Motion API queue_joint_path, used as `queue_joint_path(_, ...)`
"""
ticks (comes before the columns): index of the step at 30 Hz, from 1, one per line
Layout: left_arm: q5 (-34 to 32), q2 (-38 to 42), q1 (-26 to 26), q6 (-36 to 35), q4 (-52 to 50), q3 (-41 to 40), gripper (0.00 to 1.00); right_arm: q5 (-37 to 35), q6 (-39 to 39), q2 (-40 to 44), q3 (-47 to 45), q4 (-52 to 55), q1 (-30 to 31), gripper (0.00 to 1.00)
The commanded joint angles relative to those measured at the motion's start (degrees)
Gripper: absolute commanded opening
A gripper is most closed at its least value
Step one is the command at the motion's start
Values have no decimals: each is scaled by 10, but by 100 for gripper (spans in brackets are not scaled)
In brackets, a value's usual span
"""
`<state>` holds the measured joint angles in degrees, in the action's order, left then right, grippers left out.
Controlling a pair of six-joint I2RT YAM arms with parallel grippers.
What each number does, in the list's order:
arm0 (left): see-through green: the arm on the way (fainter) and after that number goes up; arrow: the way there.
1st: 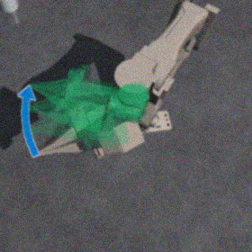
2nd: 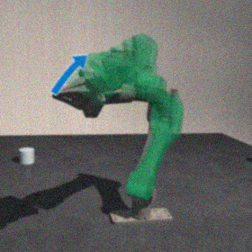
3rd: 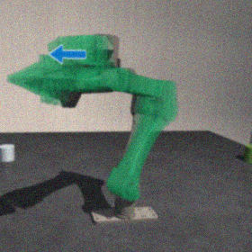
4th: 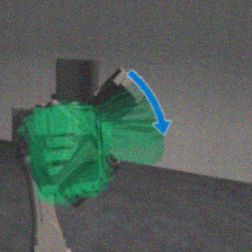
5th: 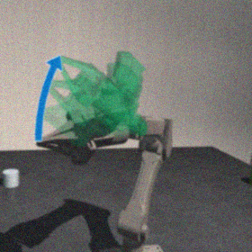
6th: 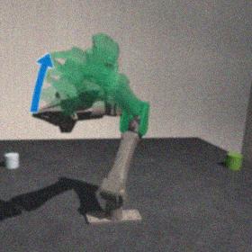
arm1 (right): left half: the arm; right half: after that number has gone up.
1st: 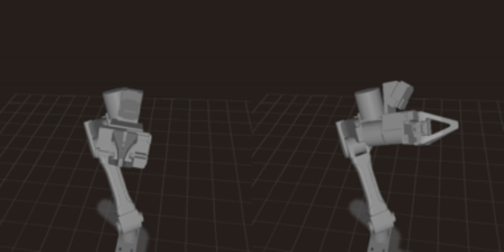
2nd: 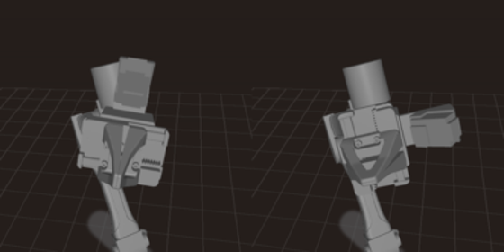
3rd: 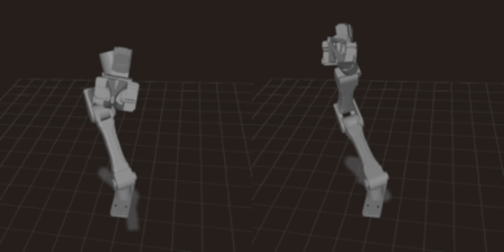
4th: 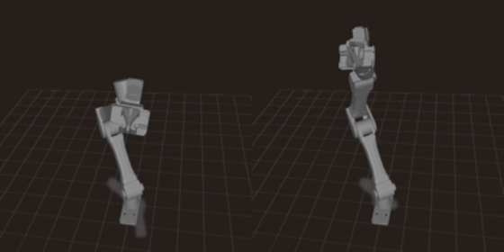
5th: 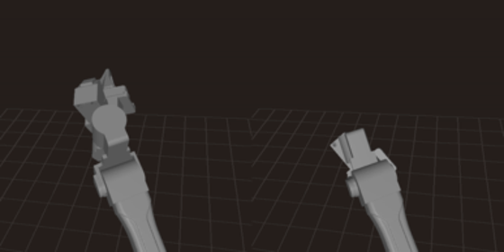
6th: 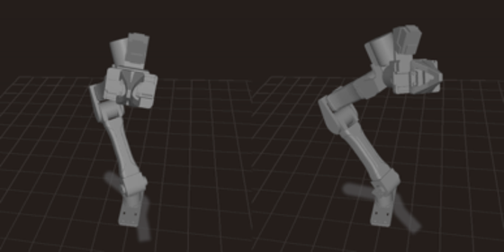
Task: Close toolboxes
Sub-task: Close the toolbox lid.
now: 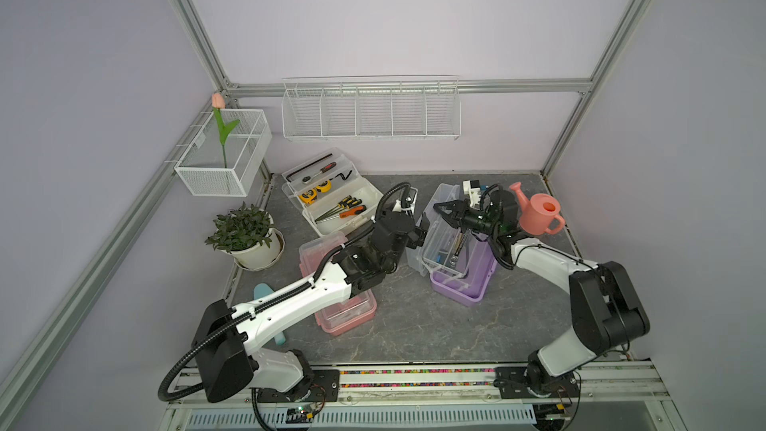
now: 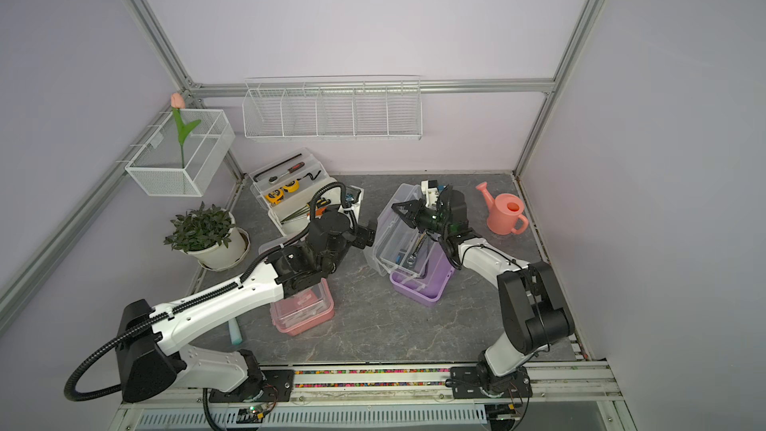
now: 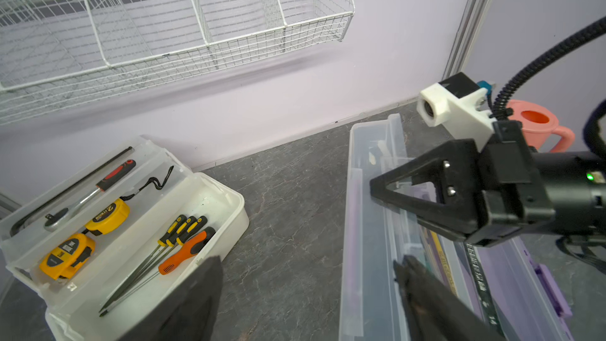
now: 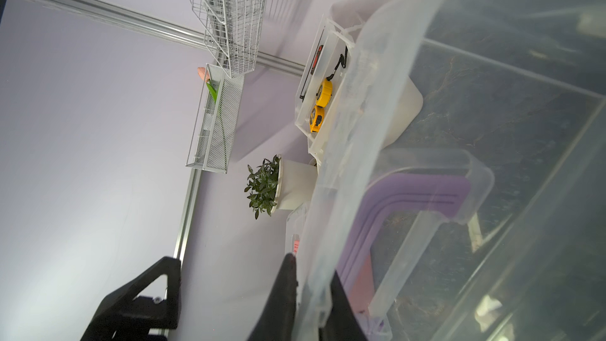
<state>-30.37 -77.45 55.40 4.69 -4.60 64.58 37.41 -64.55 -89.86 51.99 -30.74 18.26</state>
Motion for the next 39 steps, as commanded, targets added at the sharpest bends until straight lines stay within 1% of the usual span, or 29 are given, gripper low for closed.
queue_joint_path(1,73,17,-23,55,-5,-10,88,15,91,50,-32,-6,-14,14)
queue_joint_path(4,101,18,-48,76,-11,-13,88,26,101,78,-61,19,-31,15)
queue_joint_path(7,112,13,-57,86,-9,-17,88,33,111,107,-96,35,-54,17)
queue_joint_path(9,116,5,-58,91,-11,-17,88,38,117,118,-117,38,-61,18)
queue_joint_path(10,118,2,-57,93,-11,-17,88,43,116,121,-124,35,-80,18)
queue_joint_path(14,124,-9,-57,98,-13,-13,88,69,122,124,-143,35,-101,20)
queue_joint_path(23,129,-31,-58,98,-11,-11,88,94,120,145,-219,29,-145,22)
queue_joint_path(27,139,-47,-58,99,-11,-2,88,89,135,171,-243,69,-162,24)
queue_joint_path(30,154,-59,-59,100,-15,6,87,70,157,198,-259,125,-173,29)
queue_joint_path(36,191,-78,-59,114,-8,7,87,33,200,261,-277,219,-186,30)
queue_joint_path(39,219,-86,-59,112,-9,11,87,25,212,280,-277,243,-189,31)
